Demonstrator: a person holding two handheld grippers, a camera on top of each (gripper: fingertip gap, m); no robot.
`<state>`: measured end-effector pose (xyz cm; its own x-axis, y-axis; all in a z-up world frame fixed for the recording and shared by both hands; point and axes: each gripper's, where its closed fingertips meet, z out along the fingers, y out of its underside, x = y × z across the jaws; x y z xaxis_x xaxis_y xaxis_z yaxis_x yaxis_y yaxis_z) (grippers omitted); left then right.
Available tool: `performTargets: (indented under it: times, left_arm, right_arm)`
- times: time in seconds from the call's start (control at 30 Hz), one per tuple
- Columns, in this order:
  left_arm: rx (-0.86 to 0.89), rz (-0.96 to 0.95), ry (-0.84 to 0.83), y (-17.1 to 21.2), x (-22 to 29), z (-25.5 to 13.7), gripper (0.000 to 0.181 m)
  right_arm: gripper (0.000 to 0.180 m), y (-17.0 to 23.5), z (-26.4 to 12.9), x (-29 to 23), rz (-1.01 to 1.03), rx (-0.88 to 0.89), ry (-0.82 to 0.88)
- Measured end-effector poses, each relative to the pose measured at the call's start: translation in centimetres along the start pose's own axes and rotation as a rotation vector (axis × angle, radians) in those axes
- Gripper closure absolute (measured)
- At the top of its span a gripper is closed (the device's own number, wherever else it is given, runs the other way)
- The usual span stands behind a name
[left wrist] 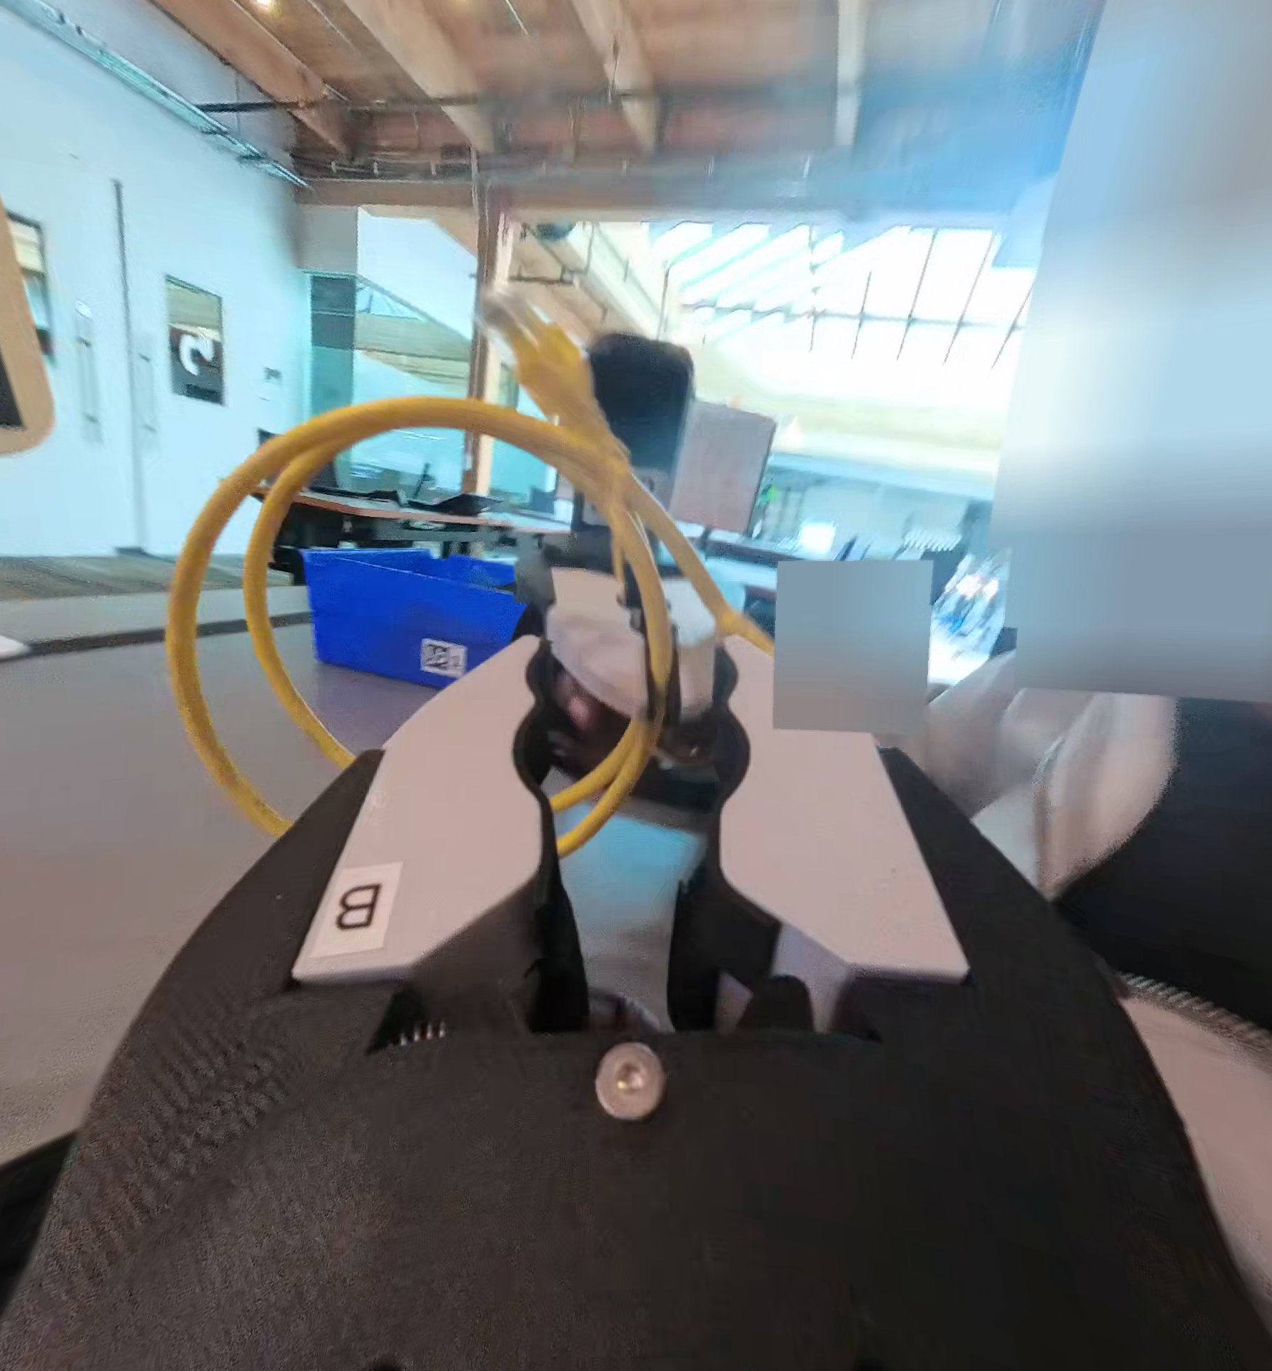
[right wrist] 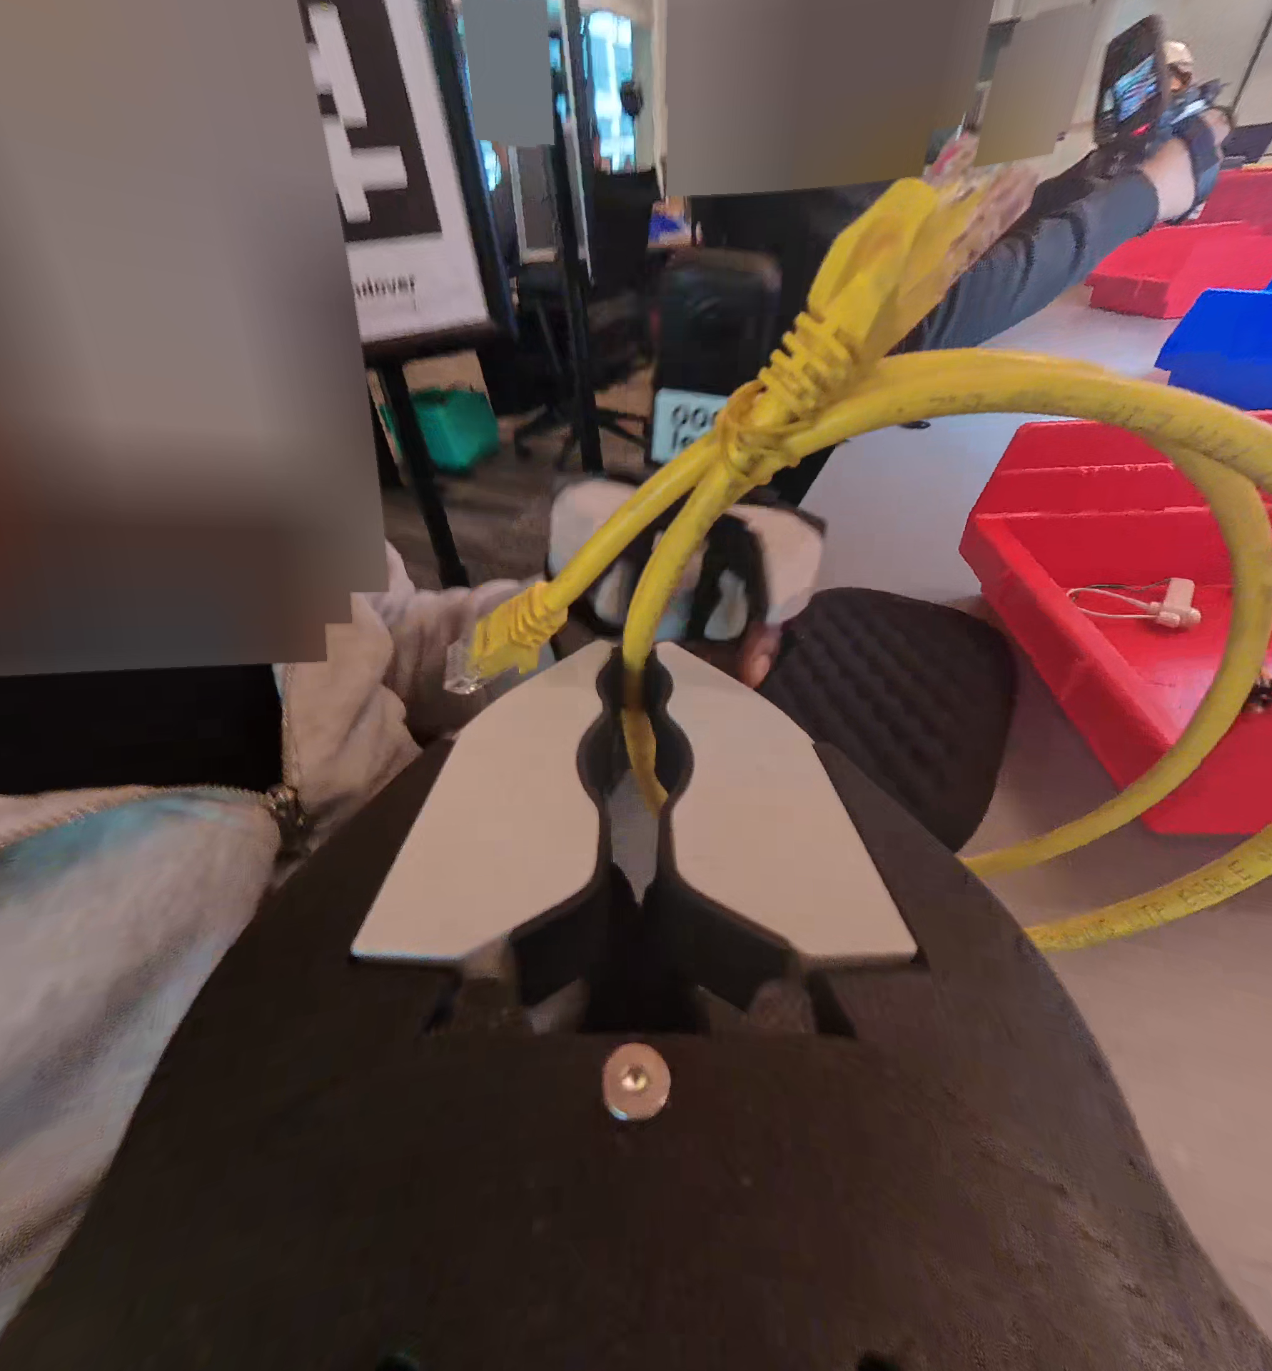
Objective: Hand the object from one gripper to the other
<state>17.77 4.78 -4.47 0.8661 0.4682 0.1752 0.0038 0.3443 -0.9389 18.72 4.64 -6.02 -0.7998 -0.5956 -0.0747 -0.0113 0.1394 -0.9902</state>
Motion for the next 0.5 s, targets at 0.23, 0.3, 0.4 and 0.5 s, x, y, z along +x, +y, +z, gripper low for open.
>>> performTargets:
  times: [0.23,0.3,0.4,0.5]
  left_arm:
    - [0.005,-0.211,0.067,-0.3,1.2,1.2,0.162]
    - [0.011,-0.161,0.084,-0.2,1.4,1.2,0.164]
    - [0.006,-0.047,0.096,-0.3,1.9,0.8,0.165]
    - [-0.039,0.135,0.05,0.0,2.0,0.7,0.166]
  right_arm:
    - [0.174,3.7,1.7,-0.3,-0.207,-0.251,0.048]
    - [0.173,3.9,1.9,-0.3,-0.234,-0.269,0.062]
    - [0.152,3.2,1.3,0.1,-0.165,-0.224,0.07]
    - [0.13,1.1,0.4,0.0,0.044,-0.069,-0.005]
